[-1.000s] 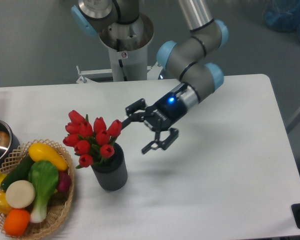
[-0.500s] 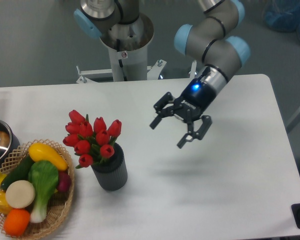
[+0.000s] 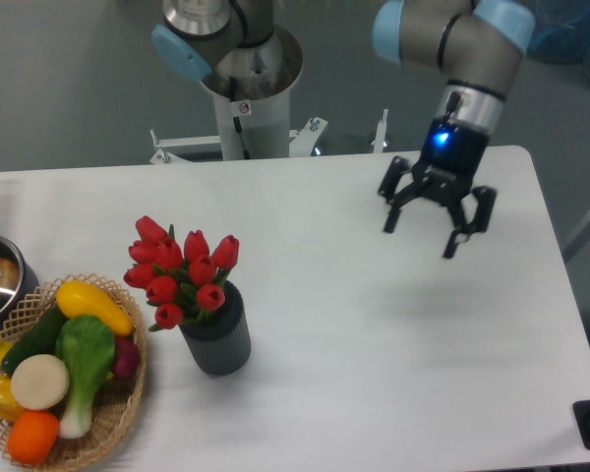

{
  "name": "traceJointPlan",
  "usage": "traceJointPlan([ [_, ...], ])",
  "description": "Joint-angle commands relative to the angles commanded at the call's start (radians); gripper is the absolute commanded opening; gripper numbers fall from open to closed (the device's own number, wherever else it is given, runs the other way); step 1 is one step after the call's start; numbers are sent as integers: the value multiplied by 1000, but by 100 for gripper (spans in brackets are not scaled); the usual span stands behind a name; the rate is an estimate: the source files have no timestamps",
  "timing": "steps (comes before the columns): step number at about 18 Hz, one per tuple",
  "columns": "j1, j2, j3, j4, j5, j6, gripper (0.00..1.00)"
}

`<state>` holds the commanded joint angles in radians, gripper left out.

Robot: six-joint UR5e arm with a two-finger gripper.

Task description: Insert the flowers into the vase

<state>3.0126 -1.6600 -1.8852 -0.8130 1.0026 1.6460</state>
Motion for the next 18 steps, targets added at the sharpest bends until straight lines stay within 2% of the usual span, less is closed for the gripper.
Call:
traceJointPlan([
  [3, 17, 55, -3, -32, 222, -17, 100],
  [7, 80, 152, 8, -150, 327, -6, 100],
  [9, 104, 177, 41, -230, 359, -5, 100],
  [13, 129, 198, 153, -432, 510, 57, 100],
  [16, 172, 229, 210, -563, 518, 74, 100],
  [18, 225, 253, 238, -645, 518, 83, 100],
])
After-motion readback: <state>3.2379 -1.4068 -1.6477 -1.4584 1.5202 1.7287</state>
